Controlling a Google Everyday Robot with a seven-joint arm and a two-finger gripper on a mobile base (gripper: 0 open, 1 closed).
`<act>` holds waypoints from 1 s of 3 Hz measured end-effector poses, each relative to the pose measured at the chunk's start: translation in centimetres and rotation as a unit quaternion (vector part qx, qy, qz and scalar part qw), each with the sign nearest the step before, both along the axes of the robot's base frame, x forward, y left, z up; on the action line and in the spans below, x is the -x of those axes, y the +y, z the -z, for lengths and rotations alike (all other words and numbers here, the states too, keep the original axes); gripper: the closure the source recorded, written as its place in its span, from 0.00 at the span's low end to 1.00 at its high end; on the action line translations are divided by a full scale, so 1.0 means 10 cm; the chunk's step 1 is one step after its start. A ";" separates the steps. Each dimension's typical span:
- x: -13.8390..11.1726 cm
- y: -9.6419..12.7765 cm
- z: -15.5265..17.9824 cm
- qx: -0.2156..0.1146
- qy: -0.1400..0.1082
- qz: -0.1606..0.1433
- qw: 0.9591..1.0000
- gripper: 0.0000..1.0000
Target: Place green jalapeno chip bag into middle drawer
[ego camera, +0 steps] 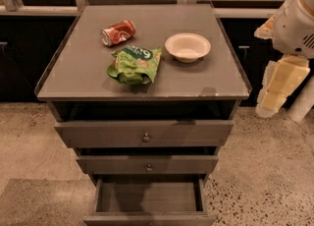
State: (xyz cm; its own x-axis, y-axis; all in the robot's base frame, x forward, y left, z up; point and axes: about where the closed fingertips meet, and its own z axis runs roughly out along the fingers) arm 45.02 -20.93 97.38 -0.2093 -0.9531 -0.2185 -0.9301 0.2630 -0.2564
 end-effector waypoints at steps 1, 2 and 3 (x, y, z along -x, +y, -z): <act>0.00 0.00 0.00 0.000 0.000 0.000 1.000 0.00; -0.22 0.10 0.07 -0.035 -0.015 -0.005 0.999 0.00; -0.70 0.52 0.24 -0.085 -0.029 -0.054 0.994 0.00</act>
Offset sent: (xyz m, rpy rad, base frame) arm 0.0608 0.0244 -0.0215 0.2014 -0.0722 0.0289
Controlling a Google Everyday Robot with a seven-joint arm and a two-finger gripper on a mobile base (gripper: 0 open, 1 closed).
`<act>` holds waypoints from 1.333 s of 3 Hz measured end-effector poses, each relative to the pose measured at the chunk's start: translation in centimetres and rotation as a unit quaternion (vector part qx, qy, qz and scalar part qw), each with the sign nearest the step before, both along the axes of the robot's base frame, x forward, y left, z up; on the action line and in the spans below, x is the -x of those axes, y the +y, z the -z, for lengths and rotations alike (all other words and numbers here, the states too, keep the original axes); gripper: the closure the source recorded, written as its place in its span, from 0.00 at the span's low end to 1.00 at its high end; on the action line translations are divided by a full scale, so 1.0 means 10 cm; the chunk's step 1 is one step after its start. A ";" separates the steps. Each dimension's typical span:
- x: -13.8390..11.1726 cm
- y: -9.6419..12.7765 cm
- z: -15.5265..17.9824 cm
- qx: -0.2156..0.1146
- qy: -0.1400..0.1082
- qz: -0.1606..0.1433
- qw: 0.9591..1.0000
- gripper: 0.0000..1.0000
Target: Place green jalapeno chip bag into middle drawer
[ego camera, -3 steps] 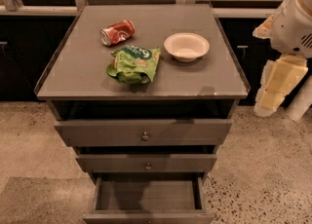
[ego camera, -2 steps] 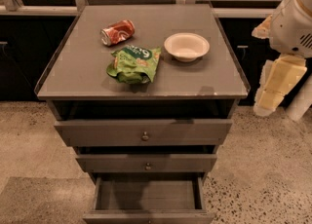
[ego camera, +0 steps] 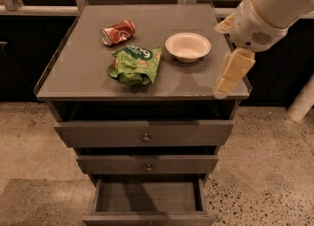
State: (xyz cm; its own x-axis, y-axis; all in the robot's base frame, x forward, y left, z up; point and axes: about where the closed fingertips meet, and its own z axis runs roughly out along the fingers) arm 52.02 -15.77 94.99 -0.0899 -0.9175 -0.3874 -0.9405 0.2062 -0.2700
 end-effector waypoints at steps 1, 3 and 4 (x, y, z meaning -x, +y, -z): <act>-0.40 0.45 0.19 -0.029 -0.010 -0.051 0.998 0.00; -0.73 1.14 0.69 -0.083 0.024 -0.097 0.992 0.00; -0.82 1.49 0.78 -0.106 0.036 -0.111 0.988 0.00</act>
Offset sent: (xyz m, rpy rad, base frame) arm 0.0849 0.1219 -0.0827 0.1817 0.0591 0.2272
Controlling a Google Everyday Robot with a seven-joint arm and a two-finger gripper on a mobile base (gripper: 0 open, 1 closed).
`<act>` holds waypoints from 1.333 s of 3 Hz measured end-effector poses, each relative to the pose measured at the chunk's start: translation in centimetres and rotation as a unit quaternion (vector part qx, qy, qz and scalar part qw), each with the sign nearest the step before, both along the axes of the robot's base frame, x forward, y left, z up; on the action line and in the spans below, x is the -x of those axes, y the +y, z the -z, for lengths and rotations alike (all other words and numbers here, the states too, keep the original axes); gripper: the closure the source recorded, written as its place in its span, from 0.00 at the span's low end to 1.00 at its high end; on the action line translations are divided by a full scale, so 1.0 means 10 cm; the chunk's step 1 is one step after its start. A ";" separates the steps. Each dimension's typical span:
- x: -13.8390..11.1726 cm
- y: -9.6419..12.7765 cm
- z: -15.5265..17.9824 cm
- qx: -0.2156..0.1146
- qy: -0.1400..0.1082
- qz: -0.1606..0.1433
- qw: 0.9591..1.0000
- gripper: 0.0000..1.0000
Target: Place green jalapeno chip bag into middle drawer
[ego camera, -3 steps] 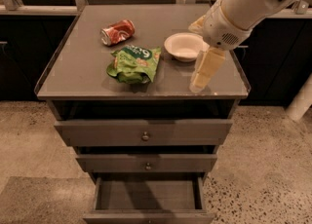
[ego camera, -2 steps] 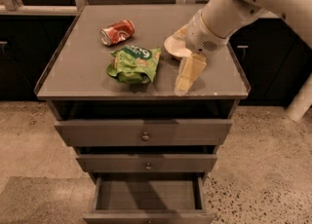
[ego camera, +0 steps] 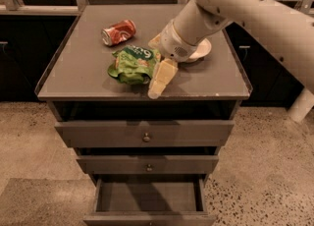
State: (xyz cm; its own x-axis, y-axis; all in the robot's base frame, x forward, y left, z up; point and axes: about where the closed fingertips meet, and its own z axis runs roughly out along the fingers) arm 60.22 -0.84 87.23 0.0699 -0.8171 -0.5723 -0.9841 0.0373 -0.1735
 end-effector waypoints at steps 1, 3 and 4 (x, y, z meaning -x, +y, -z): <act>-0.11 0.31 -0.07 -0.009 -0.009 -0.013 1.000 0.00; -0.18 0.64 -0.10 -0.006 -0.015 -0.018 1.000 0.00; -0.12 0.66 0.11 0.009 0.004 -0.019 1.000 0.00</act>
Offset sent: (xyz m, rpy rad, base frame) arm 0.0266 0.0806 0.0267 0.0295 -0.0629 0.0637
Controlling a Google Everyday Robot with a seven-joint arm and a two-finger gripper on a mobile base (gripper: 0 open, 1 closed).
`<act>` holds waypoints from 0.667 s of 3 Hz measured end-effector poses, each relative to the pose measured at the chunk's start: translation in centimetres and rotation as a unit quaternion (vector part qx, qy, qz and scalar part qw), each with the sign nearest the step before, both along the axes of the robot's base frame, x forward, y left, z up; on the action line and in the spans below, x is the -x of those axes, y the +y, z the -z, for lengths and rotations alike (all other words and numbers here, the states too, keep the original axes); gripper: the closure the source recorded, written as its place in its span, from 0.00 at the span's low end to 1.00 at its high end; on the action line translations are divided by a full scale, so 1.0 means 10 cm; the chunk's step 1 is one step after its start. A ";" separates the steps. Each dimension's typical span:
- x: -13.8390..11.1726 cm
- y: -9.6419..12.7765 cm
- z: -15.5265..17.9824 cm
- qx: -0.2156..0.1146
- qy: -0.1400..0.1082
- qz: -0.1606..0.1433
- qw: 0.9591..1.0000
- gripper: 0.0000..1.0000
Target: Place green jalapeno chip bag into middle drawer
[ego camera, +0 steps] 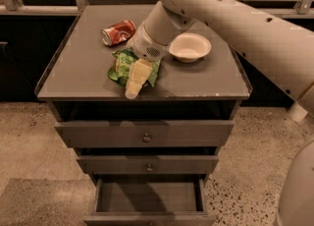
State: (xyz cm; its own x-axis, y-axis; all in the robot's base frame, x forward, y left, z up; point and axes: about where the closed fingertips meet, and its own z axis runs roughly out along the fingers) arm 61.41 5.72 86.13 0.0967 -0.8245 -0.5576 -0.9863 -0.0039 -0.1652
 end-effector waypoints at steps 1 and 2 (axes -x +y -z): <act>0.00 0.00 0.01 0.000 0.001 0.000 1.000 0.20; 0.00 0.00 0.01 0.000 0.001 0.000 1.000 0.42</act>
Offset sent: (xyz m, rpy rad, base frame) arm -0.0002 0.0001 -0.0006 -0.0007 0.0010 0.0002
